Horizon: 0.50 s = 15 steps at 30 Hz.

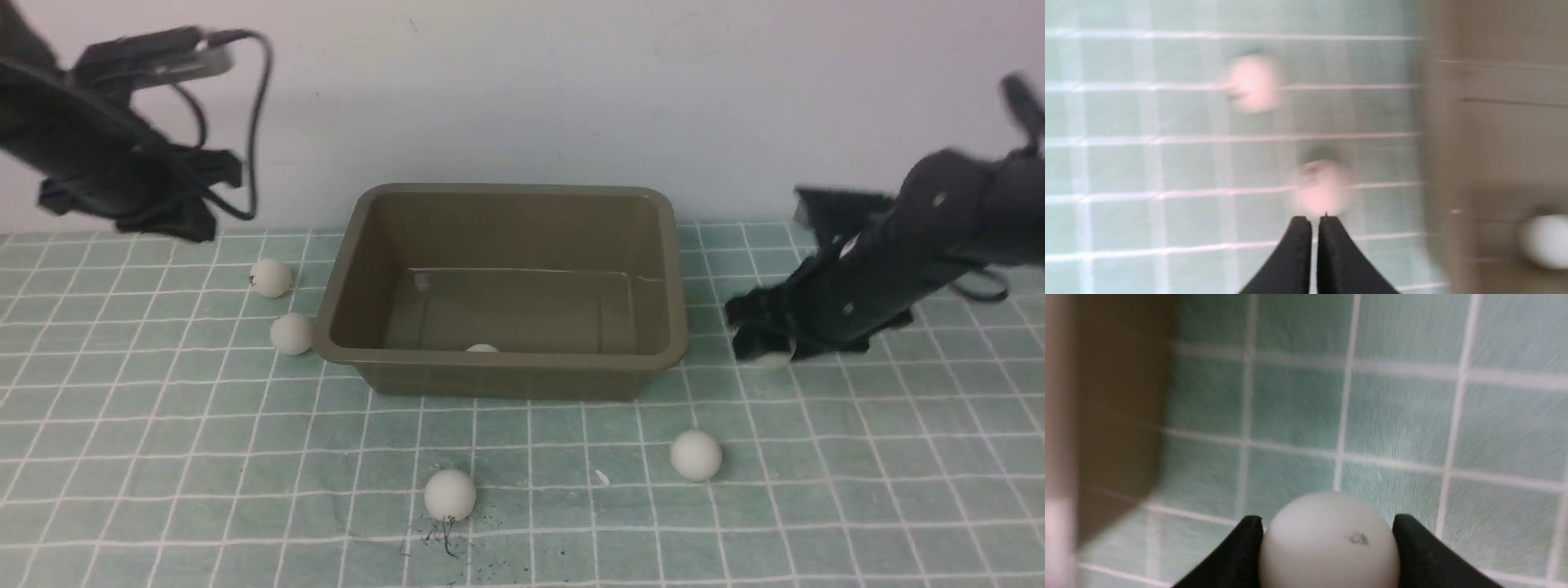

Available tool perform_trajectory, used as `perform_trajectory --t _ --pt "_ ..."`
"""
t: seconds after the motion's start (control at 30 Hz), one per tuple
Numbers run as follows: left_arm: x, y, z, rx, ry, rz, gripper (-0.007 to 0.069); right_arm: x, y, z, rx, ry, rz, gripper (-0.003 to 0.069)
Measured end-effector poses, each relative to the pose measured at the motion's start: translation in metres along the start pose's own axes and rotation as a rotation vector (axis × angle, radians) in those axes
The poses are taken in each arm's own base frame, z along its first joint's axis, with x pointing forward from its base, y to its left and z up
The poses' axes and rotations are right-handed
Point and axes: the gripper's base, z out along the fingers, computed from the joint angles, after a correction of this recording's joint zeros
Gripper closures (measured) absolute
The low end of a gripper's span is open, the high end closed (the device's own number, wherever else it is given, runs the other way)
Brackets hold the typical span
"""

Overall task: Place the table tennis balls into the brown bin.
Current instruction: 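Reach for and grasp a ping pong ball on the table, then release the ping pong ball into the bin and lift the gripper away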

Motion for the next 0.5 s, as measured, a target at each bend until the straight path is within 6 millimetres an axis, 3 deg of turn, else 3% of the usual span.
perform_trajectory --t 0.07,0.13,0.23,0.27,0.3,0.37,0.43,0.47,0.5 --pt "0.003 0.008 0.017 -0.003 0.041 0.022 0.0604 -0.012 0.017 -0.026 -0.047 -0.085 -0.026 0.0296" --pt "0.009 0.010 0.046 0.023 0.098 0.055 0.0527 -0.025 0.045 -0.040 -0.108 -0.163 -0.118 0.0296" --pt "0.013 0.005 0.071 0.055 0.121 0.070 0.0384 -0.037 0.074 -0.036 -0.158 -0.190 -0.201 0.0296" --pt "0.013 0.005 0.071 0.055 0.121 0.070 0.0384 -0.038 0.076 -0.036 -0.160 -0.192 -0.205 0.0296" --pt "0.015 0.002 0.083 0.065 0.128 0.076 0.0277 -0.045 0.086 -0.032 -0.176 -0.198 -0.229 0.0286" --pt "0.016 -0.002 0.096 0.069 0.119 0.080 0.0134 -0.055 0.094 -0.022 -0.189 -0.166 -0.258 0.0200" --pt "0.017 -0.003 0.107 0.065 0.109 0.080 0.0048 -0.061 0.097 -0.025 -0.191 -0.142 -0.279 0.0132" --pt "0.016 -0.004 0.107 0.065 0.105 0.080 0.0041 -0.063 0.096 -0.026 -0.189 -0.149 -0.279 0.0125" --pt "0.017 -0.004 0.114 0.063 0.100 0.077 0.0008 -0.067 0.096 -0.039 -0.177 -0.121 -0.297 0.0094"
